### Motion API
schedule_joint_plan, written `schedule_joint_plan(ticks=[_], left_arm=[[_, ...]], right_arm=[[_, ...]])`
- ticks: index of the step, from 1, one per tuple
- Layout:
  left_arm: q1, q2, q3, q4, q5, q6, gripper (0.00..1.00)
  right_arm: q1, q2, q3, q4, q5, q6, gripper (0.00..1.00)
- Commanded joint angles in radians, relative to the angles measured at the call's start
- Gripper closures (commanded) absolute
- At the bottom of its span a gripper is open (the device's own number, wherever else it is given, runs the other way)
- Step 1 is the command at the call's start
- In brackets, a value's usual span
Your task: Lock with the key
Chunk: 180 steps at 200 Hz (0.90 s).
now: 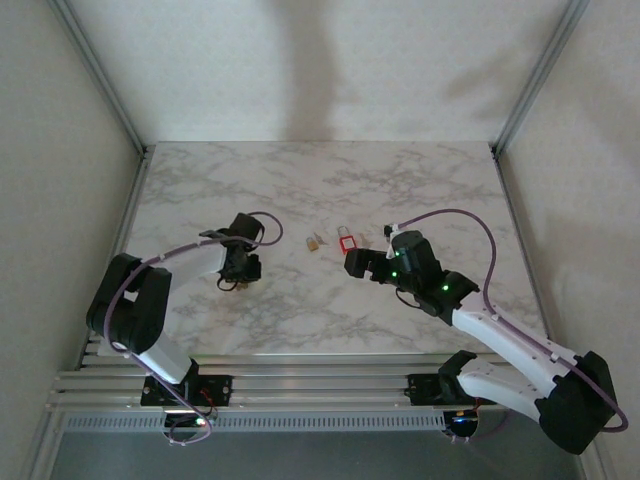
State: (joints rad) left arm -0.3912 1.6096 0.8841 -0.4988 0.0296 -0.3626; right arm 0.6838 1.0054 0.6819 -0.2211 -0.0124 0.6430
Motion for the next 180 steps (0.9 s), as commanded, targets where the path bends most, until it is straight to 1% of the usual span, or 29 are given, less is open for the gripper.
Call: schedule_joint_plan(ticks=[1, 49, 73, 134, 158, 180], left_arm=[[-0.036, -0.057, 0.005, -0.027, -0.026, 0.022, 1.00], [-0.079, -0.111, 0.006, -0.023, -0.004, 0.044, 1.00], [-0.109, -0.129, -0.007, -0.015, 0.025, 0.053, 1.00], [-0.203, -0.169, 0.005, -0.017, 0.057, 0.075, 1.00], [-0.228, -0.196, 0.006, -0.001, 0.092, 0.091, 1.00], [-0.258, -0.212, 0.016, 0.000, 0.091, 0.101, 1.00]], right_arm=[[-0.008, 0.010, 0.009, 0.003, -0.024, 0.015, 0.01], [-0.032, 0.042, 0.012, 0.008, -0.085, 0.043, 0.01], [-0.054, 0.072, 0.011, 0.022, -0.148, 0.065, 0.01], [-0.095, 0.151, 0.005, 0.087, -0.316, 0.111, 0.08], [-0.104, 0.180, 0.005, 0.108, -0.369, 0.123, 0.13], [-0.114, 0.207, 0.005, 0.127, -0.410, 0.135, 0.16]])
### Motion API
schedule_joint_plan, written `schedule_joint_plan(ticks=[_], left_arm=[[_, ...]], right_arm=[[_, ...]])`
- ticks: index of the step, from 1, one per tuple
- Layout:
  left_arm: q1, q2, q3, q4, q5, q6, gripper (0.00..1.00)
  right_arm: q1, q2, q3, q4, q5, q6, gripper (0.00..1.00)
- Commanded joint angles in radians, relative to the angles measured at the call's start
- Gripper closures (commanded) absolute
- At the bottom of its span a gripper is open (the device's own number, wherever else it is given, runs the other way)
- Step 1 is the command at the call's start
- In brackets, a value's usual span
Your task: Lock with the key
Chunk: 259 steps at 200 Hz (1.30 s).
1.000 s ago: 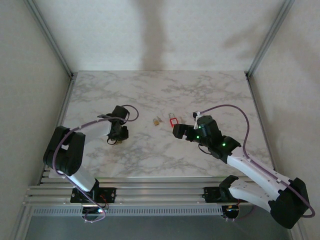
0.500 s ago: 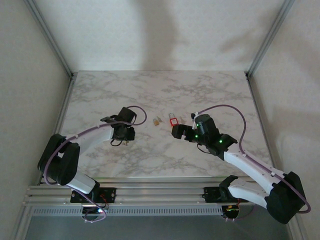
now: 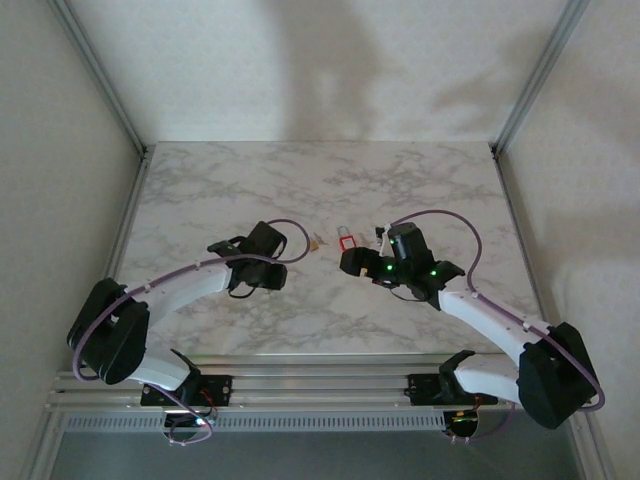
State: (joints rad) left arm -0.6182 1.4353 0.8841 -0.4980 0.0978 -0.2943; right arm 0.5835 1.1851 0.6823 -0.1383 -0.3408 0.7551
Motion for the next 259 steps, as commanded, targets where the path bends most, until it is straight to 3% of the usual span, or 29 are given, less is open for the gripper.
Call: schedule_joint_plan(ticks=[1, 123, 259], left_arm=[[-0.032, -0.038, 0.016, -0.001, 0.022, 0.033, 1.00], [-0.223, -0.014, 0.093, -0.013, 0.085, 0.087, 1.00], [-0.321, 0.022, 0.190, -0.025, 0.107, 0.095, 1.00]], right_arm=[[-0.014, 0.028, 0.005, 0.045, -0.084, 0.024, 0.16], [-0.025, 0.174, -0.003, 0.184, -0.278, 0.113, 0.31], [-0.026, 0.271, -0.040, 0.429, -0.450, 0.244, 0.43]])
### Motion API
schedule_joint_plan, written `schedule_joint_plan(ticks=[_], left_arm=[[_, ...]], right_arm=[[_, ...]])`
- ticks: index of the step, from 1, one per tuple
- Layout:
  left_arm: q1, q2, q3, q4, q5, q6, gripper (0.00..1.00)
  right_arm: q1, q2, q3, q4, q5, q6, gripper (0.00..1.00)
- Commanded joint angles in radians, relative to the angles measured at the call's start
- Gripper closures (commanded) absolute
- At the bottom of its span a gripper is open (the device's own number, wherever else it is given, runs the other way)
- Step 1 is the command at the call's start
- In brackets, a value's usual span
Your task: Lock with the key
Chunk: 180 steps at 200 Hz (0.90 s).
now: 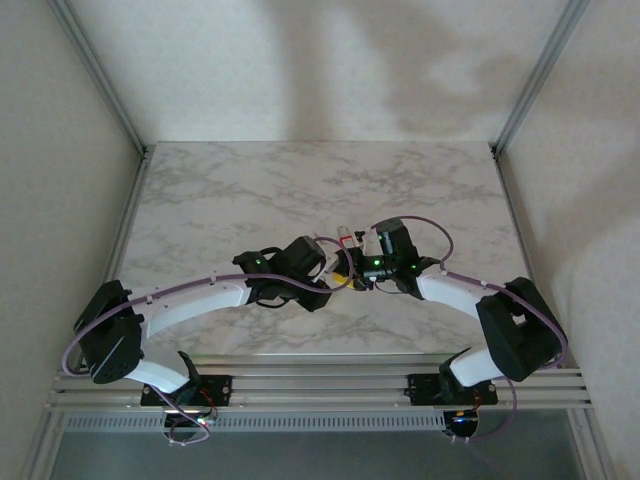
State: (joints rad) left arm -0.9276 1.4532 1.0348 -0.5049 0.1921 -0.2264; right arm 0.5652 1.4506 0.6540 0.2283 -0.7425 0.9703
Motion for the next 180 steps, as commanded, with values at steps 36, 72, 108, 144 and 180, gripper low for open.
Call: schedule_joint_plan(ticks=[36, 72, 108, 144, 180], left_arm=[[-0.024, 0.015, 0.069, -0.027, 0.013, 0.025, 1.00], [-0.033, 0.030, 0.090, -0.040, -0.003, 0.035, 1.00], [-0.033, 0.032, 0.103, -0.048, -0.012, 0.040, 1.00], [-0.033, 0.030, 0.104, -0.055, -0.025, 0.043, 1.00], [-0.033, 0.030, 0.110, -0.057, -0.025, 0.042, 1.00]], right_arm=[[-0.007, 0.021, -0.014, 0.094, -0.071, 0.043, 0.48], [-0.004, 0.037, -0.014, 0.132, -0.104, 0.060, 0.53], [0.004, 0.047, -0.010, 0.146, -0.123, 0.063, 0.64], [0.013, 0.062, -0.005, 0.160, -0.148, 0.069, 0.72], [0.024, 0.076, 0.006, 0.163, -0.167, 0.070, 0.71]])
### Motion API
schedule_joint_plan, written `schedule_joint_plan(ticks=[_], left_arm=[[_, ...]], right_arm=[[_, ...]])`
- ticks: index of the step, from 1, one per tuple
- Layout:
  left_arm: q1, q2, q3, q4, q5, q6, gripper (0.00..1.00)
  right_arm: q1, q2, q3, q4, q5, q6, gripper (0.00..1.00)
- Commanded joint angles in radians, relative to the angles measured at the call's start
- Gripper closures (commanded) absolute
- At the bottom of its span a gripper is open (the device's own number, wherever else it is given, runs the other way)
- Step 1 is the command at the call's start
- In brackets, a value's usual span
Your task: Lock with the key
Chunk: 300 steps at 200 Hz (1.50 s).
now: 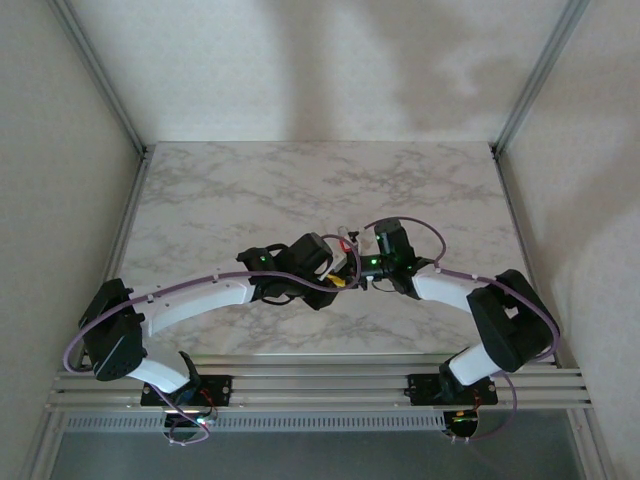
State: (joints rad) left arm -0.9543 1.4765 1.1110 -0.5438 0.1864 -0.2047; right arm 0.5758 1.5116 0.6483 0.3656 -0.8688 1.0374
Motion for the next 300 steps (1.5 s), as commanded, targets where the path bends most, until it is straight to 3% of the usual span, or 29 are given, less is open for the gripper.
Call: schedule_joint_plan(ticks=[1, 29, 97, 226, 238, 300], left_arm=[[-0.006, 0.006, 0.035, -0.018, -0.019, 0.021, 1.00], [-0.006, 0.008, 0.038, -0.020, -0.019, 0.022, 1.00], [-0.006, 0.001, 0.024, -0.018, -0.020, 0.022, 1.00], [-0.007, 0.000, 0.034, -0.034, -0.054, 0.024, 1.00], [-0.006, 0.007, 0.042, -0.040, -0.062, 0.025, 0.93], [-0.006, 0.031, 0.059, -0.062, -0.067, 0.039, 0.82]], right_arm=[[0.014, 0.016, 0.011, 0.027, -0.041, 0.003, 0.71], [0.022, 0.022, 0.017, 0.030, -0.050, 0.003, 0.75], [0.024, 0.042, 0.023, 0.029, -0.055, -0.003, 1.00], [0.020, 0.010, 0.020, -0.003, -0.025, -0.030, 1.00], [0.022, 0.008, 0.018, -0.006, -0.022, -0.032, 1.00], [0.015, -0.002, 0.013, -0.018, -0.007, -0.038, 1.00]])
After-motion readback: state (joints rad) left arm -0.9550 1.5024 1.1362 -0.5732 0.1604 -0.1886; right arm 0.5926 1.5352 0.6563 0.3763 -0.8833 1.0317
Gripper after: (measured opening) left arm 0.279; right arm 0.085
